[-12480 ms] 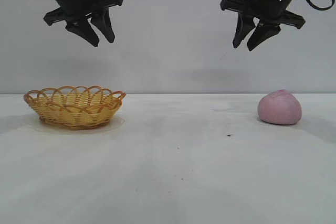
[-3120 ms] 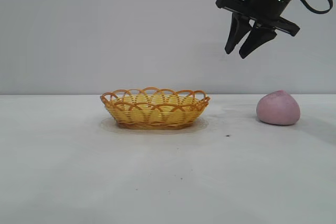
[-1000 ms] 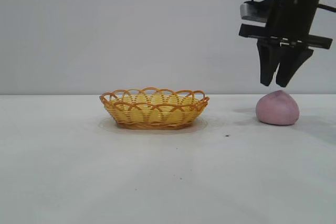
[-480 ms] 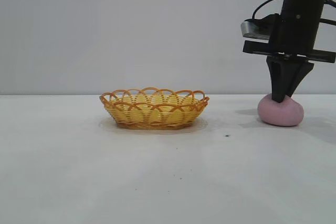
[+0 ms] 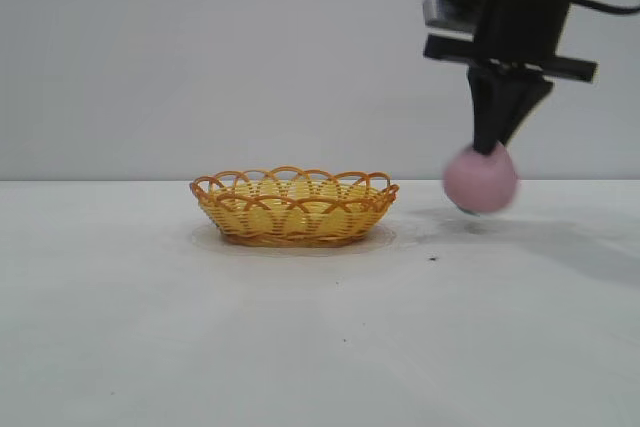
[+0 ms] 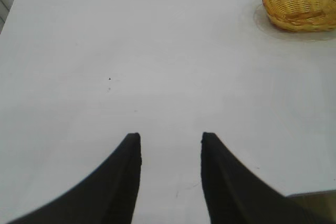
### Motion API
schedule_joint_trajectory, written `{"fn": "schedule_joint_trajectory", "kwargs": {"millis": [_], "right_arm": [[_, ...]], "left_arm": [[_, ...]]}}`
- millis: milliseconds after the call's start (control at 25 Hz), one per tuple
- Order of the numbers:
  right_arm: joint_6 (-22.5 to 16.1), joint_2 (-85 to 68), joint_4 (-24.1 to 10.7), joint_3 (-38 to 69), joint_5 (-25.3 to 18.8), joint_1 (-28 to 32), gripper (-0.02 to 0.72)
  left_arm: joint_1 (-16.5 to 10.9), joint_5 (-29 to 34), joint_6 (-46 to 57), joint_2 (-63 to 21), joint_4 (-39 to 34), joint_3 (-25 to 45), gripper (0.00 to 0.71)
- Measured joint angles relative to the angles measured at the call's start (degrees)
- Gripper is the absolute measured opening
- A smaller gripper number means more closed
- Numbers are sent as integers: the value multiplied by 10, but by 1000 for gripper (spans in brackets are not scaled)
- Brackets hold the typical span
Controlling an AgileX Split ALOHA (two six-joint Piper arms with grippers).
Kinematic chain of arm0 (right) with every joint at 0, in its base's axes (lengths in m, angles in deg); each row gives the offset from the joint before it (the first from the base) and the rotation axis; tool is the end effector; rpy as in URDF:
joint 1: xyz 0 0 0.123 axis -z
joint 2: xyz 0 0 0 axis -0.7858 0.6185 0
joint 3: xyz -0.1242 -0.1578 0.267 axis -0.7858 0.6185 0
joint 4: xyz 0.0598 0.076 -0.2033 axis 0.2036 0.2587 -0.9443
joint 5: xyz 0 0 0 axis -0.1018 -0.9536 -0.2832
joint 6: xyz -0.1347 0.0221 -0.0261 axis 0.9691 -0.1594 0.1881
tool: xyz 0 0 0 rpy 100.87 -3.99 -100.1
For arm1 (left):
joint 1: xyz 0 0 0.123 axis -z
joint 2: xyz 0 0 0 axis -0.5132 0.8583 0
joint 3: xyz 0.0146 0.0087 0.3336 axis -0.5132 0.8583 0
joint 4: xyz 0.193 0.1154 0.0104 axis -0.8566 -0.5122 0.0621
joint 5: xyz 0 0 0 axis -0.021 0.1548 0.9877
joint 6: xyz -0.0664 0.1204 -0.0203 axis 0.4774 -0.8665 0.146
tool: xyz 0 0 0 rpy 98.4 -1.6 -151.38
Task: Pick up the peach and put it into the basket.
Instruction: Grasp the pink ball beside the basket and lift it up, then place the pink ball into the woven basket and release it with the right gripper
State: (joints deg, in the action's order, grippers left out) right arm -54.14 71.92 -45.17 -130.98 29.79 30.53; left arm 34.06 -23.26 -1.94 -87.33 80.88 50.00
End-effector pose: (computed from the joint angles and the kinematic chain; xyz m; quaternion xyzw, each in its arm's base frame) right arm 0.4202 0.1948 0.2475 -0.2620 0.9436 0.1238 0.1599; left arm -0.0400 0.0041 0.2297 0.0261 0.8676 -0.0049 0.4966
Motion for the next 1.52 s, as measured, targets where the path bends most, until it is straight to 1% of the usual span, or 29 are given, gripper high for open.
{"fn": "schedule_joint_trajectory", "kwargs": {"millis": [200, 440, 560, 880, 1160, 1320, 1440, 1480, 1520], "right_arm": [[5, 0, 13, 0, 15, -50, 0], [6, 6, 23, 0, 47, -80, 0], [8, 15, 34, 0, 64, -83, 0], [26, 50, 67, -4, 83, -83, 0], [39, 70, 84, -5, 91, -83, 0], [54, 80, 101, -5, 94, -83, 0], [59, 85, 104, -5, 95, -83, 0], [59, 86, 105, -5, 96, -83, 56], [60, 86, 105, -5, 96, -83, 56]], "left_arm": [[0, 0, 0, 0, 0, 0, 231], [0, 0, 0, 0, 0, 0, 231], [0, 0, 0, 0, 0, 0, 231], [0, 0, 0, 0, 0, 0, 231], [0, 0, 0, 0, 0, 0, 231], [0, 0, 0, 0, 0, 0, 231], [0, 0, 0, 0, 0, 0, 231], [0, 0, 0, 0, 0, 0, 231], [0, 0, 0, 0, 0, 0, 231]]}}
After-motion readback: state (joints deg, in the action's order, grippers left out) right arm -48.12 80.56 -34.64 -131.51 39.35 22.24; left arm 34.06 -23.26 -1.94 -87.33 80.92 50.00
